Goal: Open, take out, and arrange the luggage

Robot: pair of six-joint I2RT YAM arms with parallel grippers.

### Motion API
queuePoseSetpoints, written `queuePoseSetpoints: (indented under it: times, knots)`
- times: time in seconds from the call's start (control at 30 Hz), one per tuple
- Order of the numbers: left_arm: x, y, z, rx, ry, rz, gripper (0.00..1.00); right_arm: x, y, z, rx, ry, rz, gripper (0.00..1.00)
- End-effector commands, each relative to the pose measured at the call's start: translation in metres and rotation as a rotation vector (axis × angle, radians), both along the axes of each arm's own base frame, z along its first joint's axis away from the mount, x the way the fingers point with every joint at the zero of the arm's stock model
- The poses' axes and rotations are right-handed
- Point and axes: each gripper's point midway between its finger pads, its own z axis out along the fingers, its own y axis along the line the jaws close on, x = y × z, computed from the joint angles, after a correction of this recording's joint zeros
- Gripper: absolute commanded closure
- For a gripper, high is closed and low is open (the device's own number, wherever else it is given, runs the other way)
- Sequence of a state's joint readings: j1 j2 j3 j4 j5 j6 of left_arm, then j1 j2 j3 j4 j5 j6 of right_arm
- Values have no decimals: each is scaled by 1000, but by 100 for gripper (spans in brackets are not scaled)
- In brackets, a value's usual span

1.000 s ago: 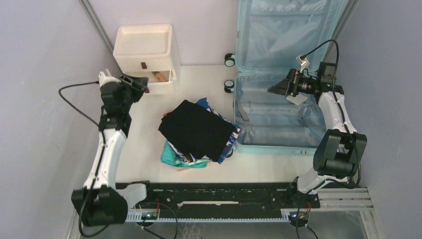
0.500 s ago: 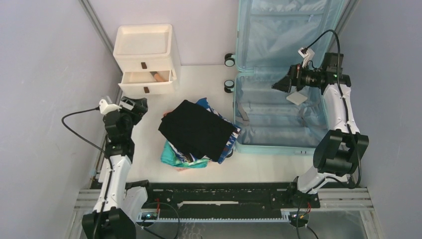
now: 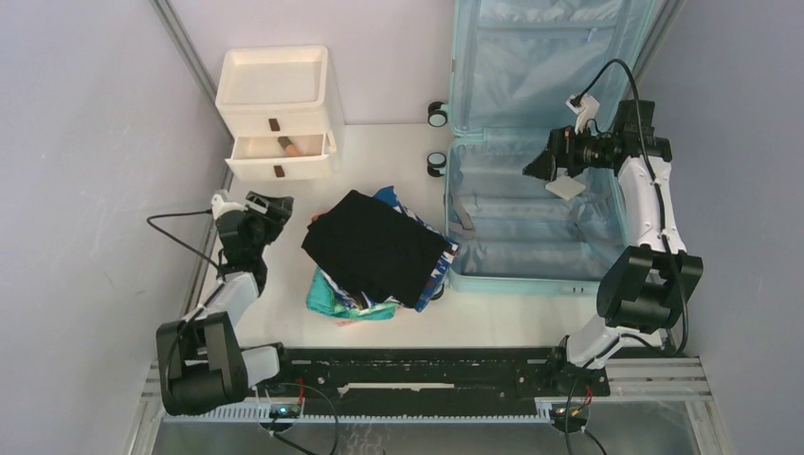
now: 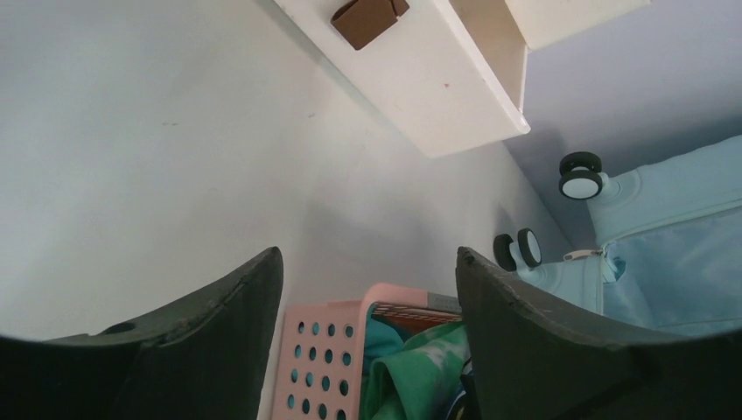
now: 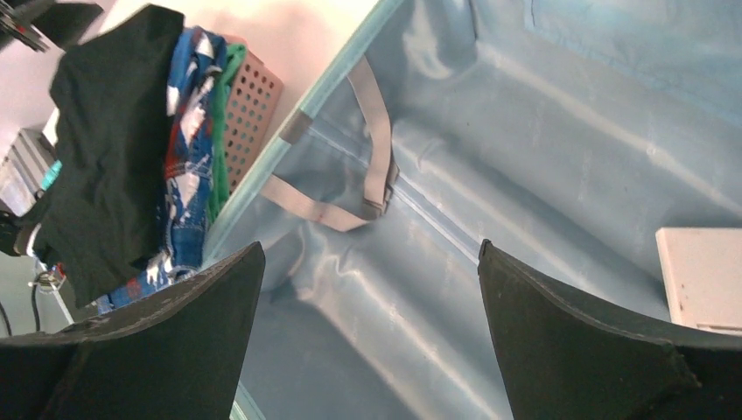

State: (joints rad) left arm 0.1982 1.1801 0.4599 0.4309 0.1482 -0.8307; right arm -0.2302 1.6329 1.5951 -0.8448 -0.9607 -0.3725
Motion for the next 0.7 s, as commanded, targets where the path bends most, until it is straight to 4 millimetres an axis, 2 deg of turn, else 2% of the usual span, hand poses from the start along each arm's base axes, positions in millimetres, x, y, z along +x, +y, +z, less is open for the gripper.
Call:
queuePoseSetpoints:
  times: [0.0, 0.2, 0.33, 0.57, 0.67]
  knots:
    - [19, 1, 27, -30, -102, -14, 27, -3, 0, -13, -97, -12, 19, 0]
    - [27, 7, 20, -82, -86, 36, 35, 6, 6, -19, -161, 4, 43, 0]
    - [35, 12, 15, -76, -68, 54, 40, 6, 14, -26, -211, 3, 69, 0]
    - [57, 17, 11, -123, -57, 67, 52, 9, 26, -28, -195, 3, 95, 0]
    - [75, 20, 14, -120, -57, 66, 62, 11, 29, -26, -181, 9, 96, 0]
